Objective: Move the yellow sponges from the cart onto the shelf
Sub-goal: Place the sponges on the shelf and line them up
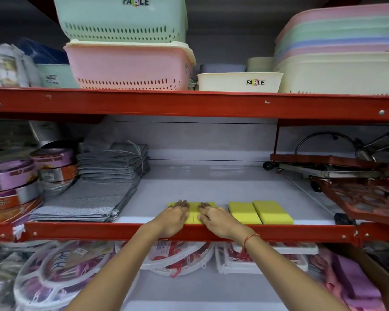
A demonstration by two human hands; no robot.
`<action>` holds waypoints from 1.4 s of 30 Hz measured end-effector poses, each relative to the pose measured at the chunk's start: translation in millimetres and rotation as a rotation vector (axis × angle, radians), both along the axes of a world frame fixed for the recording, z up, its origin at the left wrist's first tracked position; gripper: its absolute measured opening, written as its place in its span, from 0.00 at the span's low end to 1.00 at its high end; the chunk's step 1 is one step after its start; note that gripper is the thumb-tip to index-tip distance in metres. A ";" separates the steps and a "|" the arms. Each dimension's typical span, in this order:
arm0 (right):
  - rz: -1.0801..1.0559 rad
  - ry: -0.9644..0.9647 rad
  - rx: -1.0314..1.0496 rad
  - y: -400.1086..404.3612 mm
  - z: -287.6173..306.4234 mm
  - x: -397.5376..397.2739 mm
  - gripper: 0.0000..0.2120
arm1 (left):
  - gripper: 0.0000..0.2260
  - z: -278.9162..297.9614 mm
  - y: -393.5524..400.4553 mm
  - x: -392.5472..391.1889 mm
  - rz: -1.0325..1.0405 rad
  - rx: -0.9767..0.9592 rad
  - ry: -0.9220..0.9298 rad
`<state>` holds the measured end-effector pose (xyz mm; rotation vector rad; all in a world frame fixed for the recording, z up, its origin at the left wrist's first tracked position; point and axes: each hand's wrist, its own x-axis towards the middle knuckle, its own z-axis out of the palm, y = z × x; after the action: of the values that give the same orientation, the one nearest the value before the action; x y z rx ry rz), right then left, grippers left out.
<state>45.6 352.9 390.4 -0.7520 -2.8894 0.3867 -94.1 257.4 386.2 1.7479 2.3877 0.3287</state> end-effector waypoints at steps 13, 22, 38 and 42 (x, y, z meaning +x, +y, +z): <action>-0.139 0.154 -0.003 17.7 20.6 26.9 0.21 | 0.25 3.8 -3.4 8.6 -0.010 0.086 -0.008; -0.345 0.017 0.003 47.8 0.4 70.0 0.17 | 0.23 0.4 12.1 33.3 -0.043 0.044 0.029; -0.309 0.183 -0.042 28.6 0.6 59.4 0.17 | 0.23 -3.2 11.3 34.8 -0.021 0.054 0.047; -0.417 0.233 0.005 48.0 11.4 88.7 0.19 | 0.23 -4.7 10.9 34.5 -0.016 0.063 0.054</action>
<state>134.3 400.9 401.8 -1.1872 -2.4353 0.3836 -59.6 268.3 381.5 1.8247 2.4243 0.3624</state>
